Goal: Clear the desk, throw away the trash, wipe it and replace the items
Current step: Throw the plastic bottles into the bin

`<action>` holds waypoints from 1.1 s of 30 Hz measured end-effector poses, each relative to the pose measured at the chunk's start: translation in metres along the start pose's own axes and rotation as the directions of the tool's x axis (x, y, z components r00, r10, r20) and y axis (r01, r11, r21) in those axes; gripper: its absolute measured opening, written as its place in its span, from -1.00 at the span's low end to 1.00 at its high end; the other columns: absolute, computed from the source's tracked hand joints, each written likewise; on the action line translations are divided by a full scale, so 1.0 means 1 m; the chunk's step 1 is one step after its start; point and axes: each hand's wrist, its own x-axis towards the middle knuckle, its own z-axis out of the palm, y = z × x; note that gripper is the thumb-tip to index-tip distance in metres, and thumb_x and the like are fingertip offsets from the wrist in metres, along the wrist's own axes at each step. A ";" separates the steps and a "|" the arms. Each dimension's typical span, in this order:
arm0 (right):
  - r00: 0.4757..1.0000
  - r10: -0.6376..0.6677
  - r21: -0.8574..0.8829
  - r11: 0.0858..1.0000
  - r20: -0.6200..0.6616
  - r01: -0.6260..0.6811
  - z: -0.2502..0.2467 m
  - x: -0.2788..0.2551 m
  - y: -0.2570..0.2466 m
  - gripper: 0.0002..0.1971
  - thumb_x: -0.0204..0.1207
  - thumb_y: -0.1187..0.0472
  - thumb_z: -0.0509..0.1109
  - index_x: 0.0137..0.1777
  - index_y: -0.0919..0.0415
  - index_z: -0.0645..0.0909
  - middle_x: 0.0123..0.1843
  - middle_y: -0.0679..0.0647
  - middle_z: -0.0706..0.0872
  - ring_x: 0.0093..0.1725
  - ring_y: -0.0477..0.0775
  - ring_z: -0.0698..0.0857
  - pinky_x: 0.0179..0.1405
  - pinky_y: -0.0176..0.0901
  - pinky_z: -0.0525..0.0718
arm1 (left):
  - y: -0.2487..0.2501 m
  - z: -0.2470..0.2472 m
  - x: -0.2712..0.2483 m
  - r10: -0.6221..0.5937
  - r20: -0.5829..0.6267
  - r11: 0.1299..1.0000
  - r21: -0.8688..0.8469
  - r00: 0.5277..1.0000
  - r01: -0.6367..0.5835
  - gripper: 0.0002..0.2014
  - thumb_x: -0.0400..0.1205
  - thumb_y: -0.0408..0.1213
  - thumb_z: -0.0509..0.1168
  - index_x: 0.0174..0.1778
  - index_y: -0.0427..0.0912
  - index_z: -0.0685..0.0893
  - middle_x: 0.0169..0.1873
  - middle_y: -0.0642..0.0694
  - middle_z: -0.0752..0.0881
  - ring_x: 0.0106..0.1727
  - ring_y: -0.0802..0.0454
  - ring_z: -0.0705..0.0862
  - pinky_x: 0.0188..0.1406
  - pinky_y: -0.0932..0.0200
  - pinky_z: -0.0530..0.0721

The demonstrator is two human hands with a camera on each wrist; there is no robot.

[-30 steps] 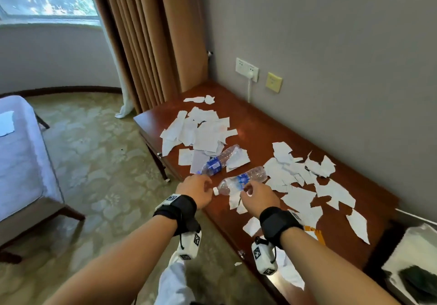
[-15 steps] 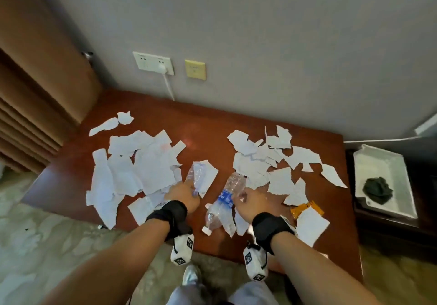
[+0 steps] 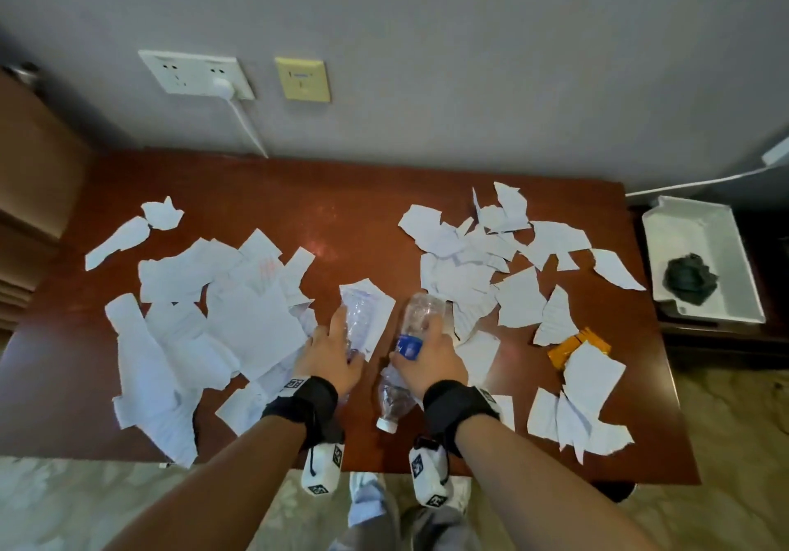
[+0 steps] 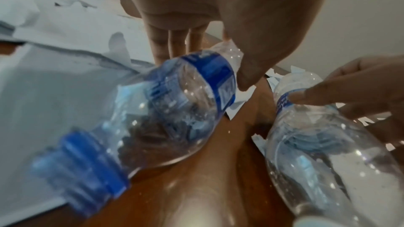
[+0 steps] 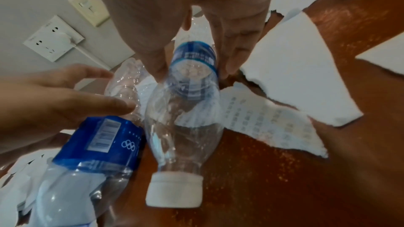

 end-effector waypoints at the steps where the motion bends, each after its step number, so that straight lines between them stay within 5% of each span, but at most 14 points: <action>1: 1.000 0.008 0.021 1.000 0.001 -0.008 0.004 0.001 0.000 -0.19 0.39 -0.15 0.53 0.50 -0.13 0.09 0.23 0.09 0.61 0.06 0.17 0.74 0.11 0.05 0.73 | -0.001 0.001 0.000 0.000 -0.003 1.000 -0.010 1.000 0.000 -0.17 0.56 0.06 0.37 0.61 0.22 -0.04 0.39 -0.17 0.56 0.28 -0.24 0.67 0.20 -0.17 0.73; 6: 0.998 0.064 0.167 0.984 0.022 -0.067 0.005 0.000 0.001 -0.23 0.37 -0.01 0.57 0.40 -0.06 0.11 0.08 0.00 0.70 -0.06 0.07 0.73 0.06 -0.03 0.71 | 0.005 -0.005 0.006 -0.016 0.041 0.997 -0.081 0.999 0.019 -0.20 0.54 0.03 0.39 0.55 0.27 -0.02 0.27 -0.06 0.63 0.07 -0.12 0.75 -0.01 -0.09 0.81; 9: 0.999 0.037 0.222 0.974 -0.001 -0.036 -0.011 -0.006 0.001 -0.11 0.35 0.01 0.57 0.53 -0.03 0.05 0.13 -0.01 0.66 -0.08 0.04 0.70 0.01 -0.08 0.67 | 0.017 -0.024 0.003 0.000 0.033 0.992 -0.126 0.999 0.004 -0.16 0.50 0.02 0.42 0.53 0.29 -0.02 0.32 -0.05 0.58 0.18 -0.15 0.70 0.13 -0.15 0.75; 13: 1.000 -0.020 0.262 0.965 -0.023 0.025 -0.051 -0.017 -0.004 -0.29 0.39 0.02 0.55 0.32 -0.13 0.09 0.09 0.00 0.67 -0.03 0.06 0.73 0.08 -0.04 0.73 | 0.045 -0.052 -0.003 -0.003 -0.030 0.977 -0.213 1.000 -0.003 -0.16 0.46 0.01 0.43 0.52 0.26 0.00 0.33 -0.10 0.60 0.23 -0.15 0.66 0.23 -0.22 0.69; 19: 0.989 -0.085 0.300 0.947 -0.117 0.117 -0.109 -0.029 0.014 -0.27 0.41 -0.04 0.53 0.44 -0.11 0.15 0.08 -0.05 0.67 0.01 0.00 0.73 0.05 -0.07 0.73 | 0.107 -0.067 -0.018 0.118 -0.014 0.930 -0.350 0.993 -0.115 0.04 0.52 -0.05 0.50 0.69 0.00 -0.15 0.52 -0.18 0.51 0.39 -0.18 0.62 0.36 -0.05 0.62; 27: 0.972 -0.073 0.325 0.934 -0.223 0.145 -0.161 -0.067 0.100 -0.24 0.36 -0.08 0.58 0.45 -0.16 0.19 0.05 -0.21 0.58 0.06 -0.03 0.73 0.10 -0.07 0.73 | 0.193 -0.020 -0.077 0.269 0.024 0.857 -0.462 0.963 -0.228 -0.14 0.43 0.06 0.55 0.55 0.13 0.19 0.36 0.00 0.64 0.25 0.02 0.67 0.22 0.03 0.69; 33: 0.952 -0.096 0.371 0.906 -0.289 0.205 -0.209 -0.099 0.211 -0.23 0.33 -0.03 0.61 0.42 -0.17 0.20 0.12 -0.17 0.64 0.07 -0.05 0.73 0.12 -0.02 0.73 | 0.280 0.037 -0.139 0.298 -0.025 0.842 -0.464 0.954 -0.275 -0.05 0.40 0.04 0.58 0.60 0.11 0.14 0.38 0.00 0.63 0.24 0.01 0.70 0.24 -0.04 0.70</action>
